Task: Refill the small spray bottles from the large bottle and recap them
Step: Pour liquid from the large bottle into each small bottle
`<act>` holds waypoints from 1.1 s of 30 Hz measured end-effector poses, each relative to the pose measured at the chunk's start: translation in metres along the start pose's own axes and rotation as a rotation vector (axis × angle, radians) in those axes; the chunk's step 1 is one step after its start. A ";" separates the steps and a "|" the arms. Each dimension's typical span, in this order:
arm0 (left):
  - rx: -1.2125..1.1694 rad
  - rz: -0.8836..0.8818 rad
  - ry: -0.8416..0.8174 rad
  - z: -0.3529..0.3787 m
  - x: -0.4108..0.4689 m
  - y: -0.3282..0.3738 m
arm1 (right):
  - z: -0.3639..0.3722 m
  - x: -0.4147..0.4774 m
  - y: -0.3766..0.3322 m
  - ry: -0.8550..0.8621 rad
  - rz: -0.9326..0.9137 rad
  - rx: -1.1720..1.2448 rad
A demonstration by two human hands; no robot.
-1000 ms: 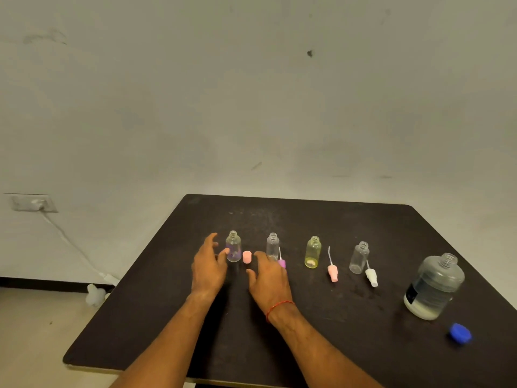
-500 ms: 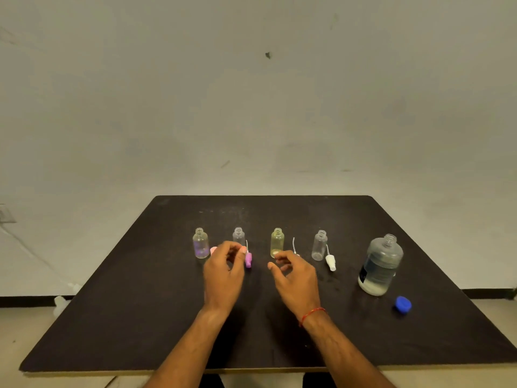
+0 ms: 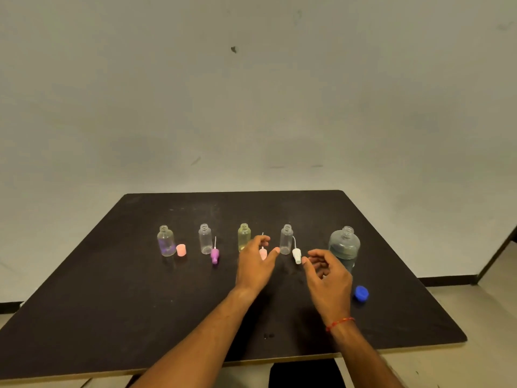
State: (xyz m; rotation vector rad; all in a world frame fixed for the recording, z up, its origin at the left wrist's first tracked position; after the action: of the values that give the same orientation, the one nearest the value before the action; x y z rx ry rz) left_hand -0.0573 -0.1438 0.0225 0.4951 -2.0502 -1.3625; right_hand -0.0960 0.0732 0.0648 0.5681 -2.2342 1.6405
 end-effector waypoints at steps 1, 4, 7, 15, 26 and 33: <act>0.006 -0.022 -0.013 0.007 0.003 -0.002 | -0.006 0.001 0.003 0.021 0.001 -0.008; 0.046 -0.063 -0.049 0.024 0.013 -0.004 | -0.024 0.004 0.012 0.110 0.010 -0.031; 0.072 -0.104 -0.071 0.037 0.024 -0.008 | -0.045 0.006 0.018 0.224 0.025 -0.056; 0.092 -0.163 -0.120 0.062 0.035 -0.010 | -0.051 0.026 0.047 0.152 0.150 -0.153; 0.135 -0.104 -0.079 0.066 0.046 -0.013 | -0.037 0.041 0.063 -0.001 0.171 -0.226; 0.094 0.011 -0.093 0.055 0.048 0.013 | -0.039 0.056 0.045 -0.049 0.090 -0.347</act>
State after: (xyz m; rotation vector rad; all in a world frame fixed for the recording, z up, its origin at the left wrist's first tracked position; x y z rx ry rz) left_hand -0.1295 -0.1298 0.0327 0.4678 -2.1966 -1.3096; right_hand -0.1658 0.1152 0.0655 0.4246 -2.5350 1.2431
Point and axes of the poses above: each hand's wrist, its own x-axis towards the middle knuckle, its own z-axis out of the palm, y = z × x, the point moved 10 cm from there along x, towards the middle knuckle, and after that the axes turned 4 degrees about -x, right-handed, at the moved point
